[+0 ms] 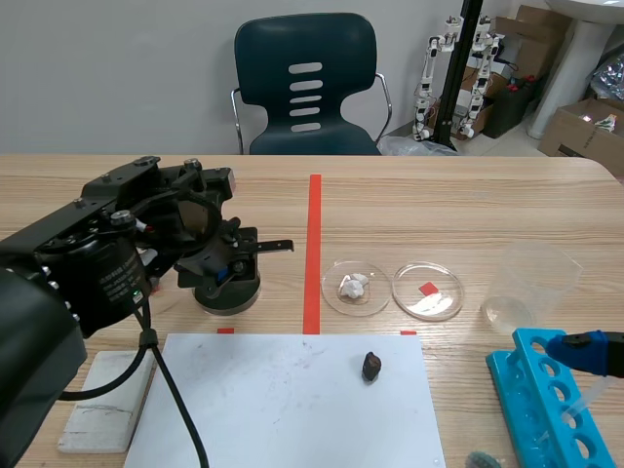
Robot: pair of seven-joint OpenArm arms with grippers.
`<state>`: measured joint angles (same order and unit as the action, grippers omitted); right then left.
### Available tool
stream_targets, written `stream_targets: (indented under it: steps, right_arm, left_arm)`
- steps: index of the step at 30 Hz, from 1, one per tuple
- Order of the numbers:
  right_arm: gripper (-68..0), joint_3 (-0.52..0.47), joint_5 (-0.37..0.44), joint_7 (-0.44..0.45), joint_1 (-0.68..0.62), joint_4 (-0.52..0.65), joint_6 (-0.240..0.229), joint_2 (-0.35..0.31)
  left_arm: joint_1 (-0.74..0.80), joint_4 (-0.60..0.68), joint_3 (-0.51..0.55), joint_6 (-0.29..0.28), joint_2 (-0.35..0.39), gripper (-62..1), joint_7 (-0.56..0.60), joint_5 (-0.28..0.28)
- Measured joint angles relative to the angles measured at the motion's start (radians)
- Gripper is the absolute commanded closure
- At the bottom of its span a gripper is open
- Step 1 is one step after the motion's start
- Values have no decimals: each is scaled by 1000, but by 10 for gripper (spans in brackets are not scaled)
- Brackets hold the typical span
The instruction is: Lower the mineral onto the iron filings and hold still
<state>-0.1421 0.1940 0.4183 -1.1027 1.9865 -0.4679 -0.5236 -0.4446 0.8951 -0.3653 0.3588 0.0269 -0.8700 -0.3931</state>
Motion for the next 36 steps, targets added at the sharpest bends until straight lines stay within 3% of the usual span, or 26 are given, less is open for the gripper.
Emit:
stream_targets:
  steps: [14, 36]
  right_arm:
    - [-604, 0, 0, 0, 0, 0, 0, 0]
    - [-604, 0, 0, 0, 0, 0, 0, 0]
  left_arm:
    - [-35, -114, 0, 38, -7, -130, 60, 15]
    - [-35, -124, 0, 38, -8, -130, 59, 15]
